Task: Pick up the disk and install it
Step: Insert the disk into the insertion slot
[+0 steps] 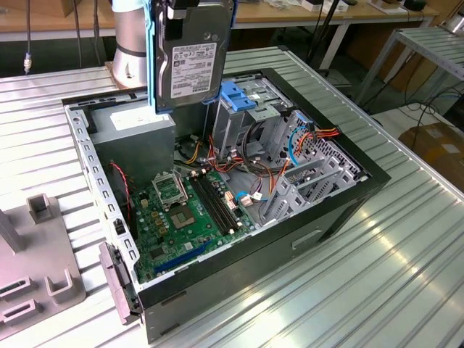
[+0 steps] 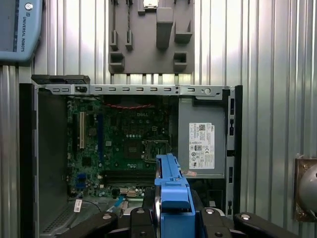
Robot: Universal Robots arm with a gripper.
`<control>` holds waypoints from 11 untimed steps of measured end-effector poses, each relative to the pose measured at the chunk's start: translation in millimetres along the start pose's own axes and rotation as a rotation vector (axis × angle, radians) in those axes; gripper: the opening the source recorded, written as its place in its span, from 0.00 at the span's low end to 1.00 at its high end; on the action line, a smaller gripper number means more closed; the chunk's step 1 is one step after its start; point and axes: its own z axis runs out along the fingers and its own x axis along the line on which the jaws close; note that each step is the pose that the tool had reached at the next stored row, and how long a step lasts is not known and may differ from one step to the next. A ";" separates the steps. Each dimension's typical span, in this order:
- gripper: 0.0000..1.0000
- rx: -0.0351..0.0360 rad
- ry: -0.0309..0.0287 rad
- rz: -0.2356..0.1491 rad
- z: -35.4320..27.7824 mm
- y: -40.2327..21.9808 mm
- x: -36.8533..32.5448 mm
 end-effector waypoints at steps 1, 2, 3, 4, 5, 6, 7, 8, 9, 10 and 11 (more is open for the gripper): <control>0.37 0.0000 -0.0001 0.000 0.1 -0.4 1.1; 0.37 0.0001 -0.0002 0.000 0.2 -0.7 1.4; 0.37 0.0001 -0.0001 0.000 0.2 -1.0 1.7; 0.37 0.0000 0.0000 0.000 0.1 -1.6 1.9; 0.37 0.0000 0.0001 0.000 0.1 -2.2 2.1; 0.37 -0.0001 0.0001 0.000 0.1 -2.7 2.1; 0.37 0.0000 0.0000 0.002 0.2 -3.4 2.1; 0.37 -0.0001 0.0001 0.004 0.2 -4.5 2.1; 0.37 -0.0002 0.0003 0.008 0.3 -6.1 2.1; 0.37 -0.0002 0.0004 0.010 0.3 -7.0 2.1; 0.37 -0.0002 0.0004 0.010 0.3 -7.7 2.2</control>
